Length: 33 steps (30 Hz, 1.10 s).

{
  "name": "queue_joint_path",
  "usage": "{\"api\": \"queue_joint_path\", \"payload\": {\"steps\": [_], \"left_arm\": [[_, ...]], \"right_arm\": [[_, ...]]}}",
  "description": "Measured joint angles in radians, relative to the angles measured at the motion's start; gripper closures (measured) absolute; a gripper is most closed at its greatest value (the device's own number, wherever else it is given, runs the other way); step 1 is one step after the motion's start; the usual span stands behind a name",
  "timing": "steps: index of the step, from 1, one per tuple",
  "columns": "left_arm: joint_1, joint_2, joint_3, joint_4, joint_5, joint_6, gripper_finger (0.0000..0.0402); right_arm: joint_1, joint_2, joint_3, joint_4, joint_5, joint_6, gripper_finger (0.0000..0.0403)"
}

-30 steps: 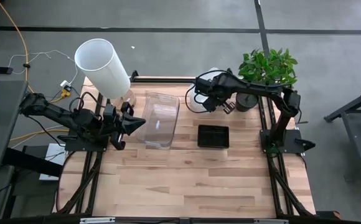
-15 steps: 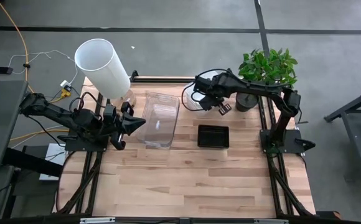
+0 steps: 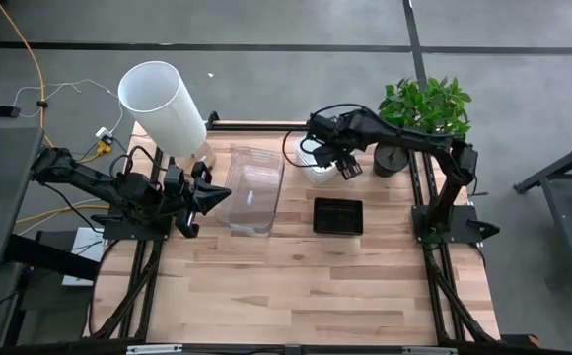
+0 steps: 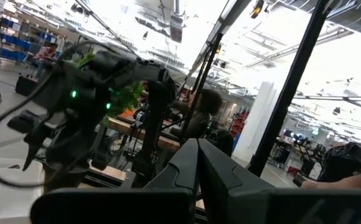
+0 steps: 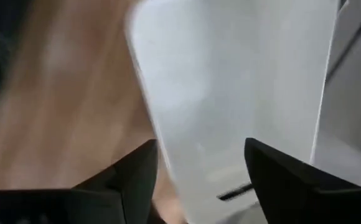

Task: Stack baskets by color
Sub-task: Stack the bottom white bin on top of the top white bin

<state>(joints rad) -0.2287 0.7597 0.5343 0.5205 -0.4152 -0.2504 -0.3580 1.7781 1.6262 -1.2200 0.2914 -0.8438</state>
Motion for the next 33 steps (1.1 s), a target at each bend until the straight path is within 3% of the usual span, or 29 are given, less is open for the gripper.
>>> {"api": "queue_joint_path", "payload": {"steps": [3, 5, 10, 12, 17, 21, 33], "left_arm": [[0.0, 0.0, 0.0, 0.0, 0.0, 0.0, 0.0401], [0.0, 0.0, 0.0, 0.0, 0.0, 0.0, 0.0401], [0.0, 0.0, 0.0, -0.002, 0.0, 0.0, 0.0401], [0.0, 0.0, 0.0, -0.002, 0.0, 0.0, 0.0401], [0.0, 0.0, 0.0, -0.001, 0.0, 0.0, 0.0401], [0.0, 0.0, 0.0, -0.001, 0.0, 0.0, 0.0401], [0.0, 0.0, 0.0, 0.0, 0.0, 0.028, 0.0401]], "right_arm": [[0.004, -0.022, 0.021, -0.043, -0.091, 0.097, 0.0189], [0.017, -0.034, 0.021, -0.062, -0.15, 0.164, 0.0219], [0.095, -0.038, 0.0, -0.078, -0.279, 0.283, 0.0361], [0.138, -0.037, -0.042, -0.043, -0.28, 0.291, 0.0389], [0.199, -0.036, -0.199, 0.11, -0.232, 0.36, 0.0394], [0.2, -0.036, -0.283, 0.249, -0.114, 0.416, 0.0396], [0.102, -0.015, -0.3, 0.53, -0.064, 0.456, 0.0402]]}}
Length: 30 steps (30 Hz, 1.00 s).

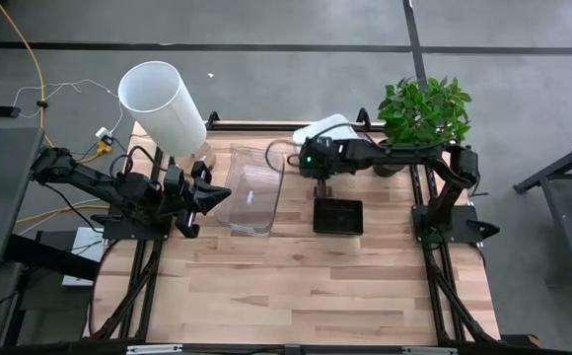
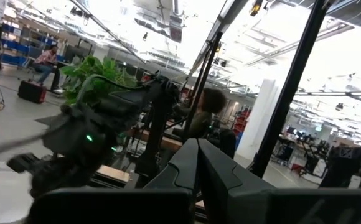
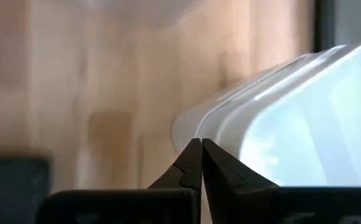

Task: Stack baskets by color
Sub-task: Stack the bottom white bin on top of the top white bin, then return to Home Position

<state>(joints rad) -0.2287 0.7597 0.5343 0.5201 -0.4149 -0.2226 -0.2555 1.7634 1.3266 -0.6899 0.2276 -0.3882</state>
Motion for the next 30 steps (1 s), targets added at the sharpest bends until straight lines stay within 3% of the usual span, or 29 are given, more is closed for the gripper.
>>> {"api": "queue_joint_path", "payload": {"steps": [4, 8, 15, 22, 30], "left_arm": [[0.0, -0.006, 0.0, 0.001, 0.0, 0.027, 0.0401], [0.0, -0.025, 0.0, -0.002, 0.0, 0.067, 0.0401], [0.039, -0.062, 0.0, -0.107, -0.001, 0.037, 0.0401], [0.196, -0.066, 0.076, -0.352, 0.202, 0.016, 0.0401], [0.248, -0.11, 0.085, -0.391, 0.232, 0.041, 0.0401]], "right_arm": [[-0.034, -0.009, 0.0, 0.086, -0.035, 0.07, 0.0403], [-0.028, -0.052, 0.0, 0.087, -0.149, 0.158, 0.0403], [0.11, -0.226, 0.0, 0.058, -0.309, 0.309, 0.0403], [0.284, -0.36, 0.0, 0.174, -0.292, 0.441, 0.0403], [0.383, -0.388, 0.0, 0.359, -0.205, 0.547, 0.0403]]}}
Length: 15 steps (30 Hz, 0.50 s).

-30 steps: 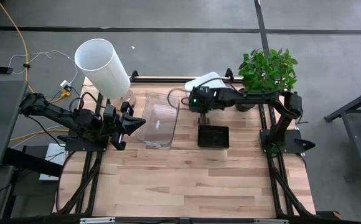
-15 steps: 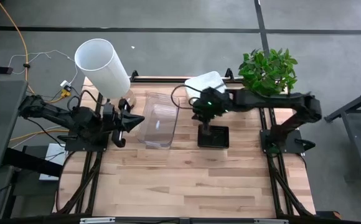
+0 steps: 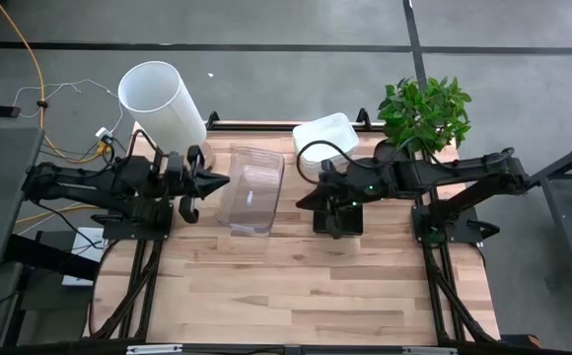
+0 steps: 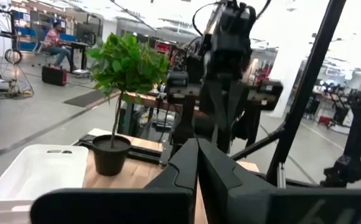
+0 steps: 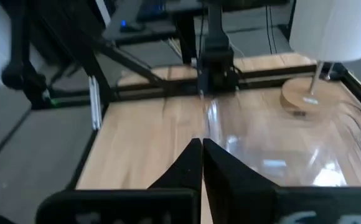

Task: Stack baskets by color
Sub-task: Return to Home Position

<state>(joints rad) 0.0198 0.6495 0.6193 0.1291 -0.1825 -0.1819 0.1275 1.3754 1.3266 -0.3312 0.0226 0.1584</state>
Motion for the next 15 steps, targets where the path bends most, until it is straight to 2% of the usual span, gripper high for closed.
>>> {"api": "queue_joint_path", "payload": {"steps": [8, 15], "left_arm": [[0.003, -0.028, 0.0, -0.072, 0.003, 0.011, 0.0401], [0.083, -0.099, 0.0, -0.235, 0.087, 0.008, 0.0402]], "right_arm": [[0.017, -0.003, 0.0, 0.0, -0.006, 0.047, 0.0403], [0.018, -0.008, 0.0, 0.015, -0.004, 0.097, 0.0403]]}}
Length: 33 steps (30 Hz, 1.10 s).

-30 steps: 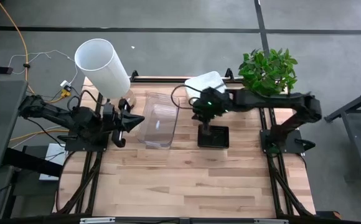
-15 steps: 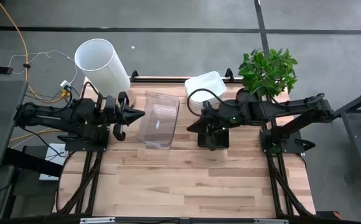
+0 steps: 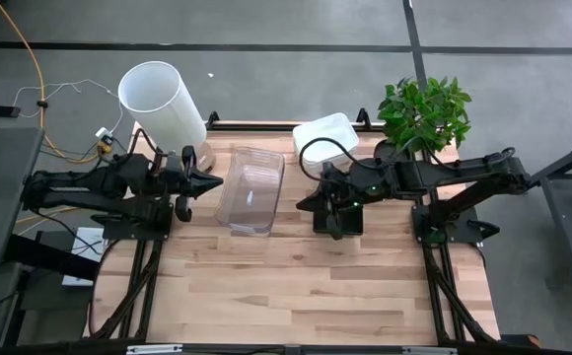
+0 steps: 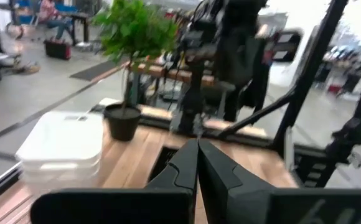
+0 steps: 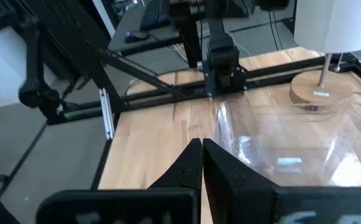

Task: Stack baskets by color
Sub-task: Return to Home Position

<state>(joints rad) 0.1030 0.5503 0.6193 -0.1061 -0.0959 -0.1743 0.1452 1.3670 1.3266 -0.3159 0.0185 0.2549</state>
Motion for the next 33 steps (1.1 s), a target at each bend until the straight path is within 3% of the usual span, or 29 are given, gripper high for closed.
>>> {"api": "queue_joint_path", "payload": {"steps": [4, 12, 19, 23, 26, 33], "left_arm": [[0.053, -0.068, -0.03, -0.062, 0.055, 0.001, 0.0401], [0.074, -0.329, -0.362, 0.142, 0.095, -0.175, 0.0401], [0.073, -0.537, -0.55, 0.164, 0.088, -0.301, 0.0402], [0.066, -0.547, -0.607, 0.187, 0.08, -0.324, 0.0401], [0.047, -0.545, -0.608, 0.119, 0.041, -0.316, 0.0401], [0.019, -0.547, -0.607, 0.13, -0.014, -0.243, 0.0402]], "right_arm": [[0.0, 0.0, 0.0, 0.037, 0.0, 0.018, 0.0403], [0.0, 0.0, 0.0, 0.092, 0.0, 0.036, 0.0403], [0.0, 0.0, 0.0, 0.095, 0.0, 0.067, 0.0403], [0.0, -0.001, 0.0, 0.088, 0.0, 0.088, 0.0403], [0.0, -0.017, 0.0, 0.071, 0.002, 0.091, 0.0403], [0.008, -0.099, 0.0, -0.029, 0.06, 0.11, 0.0403]]}}
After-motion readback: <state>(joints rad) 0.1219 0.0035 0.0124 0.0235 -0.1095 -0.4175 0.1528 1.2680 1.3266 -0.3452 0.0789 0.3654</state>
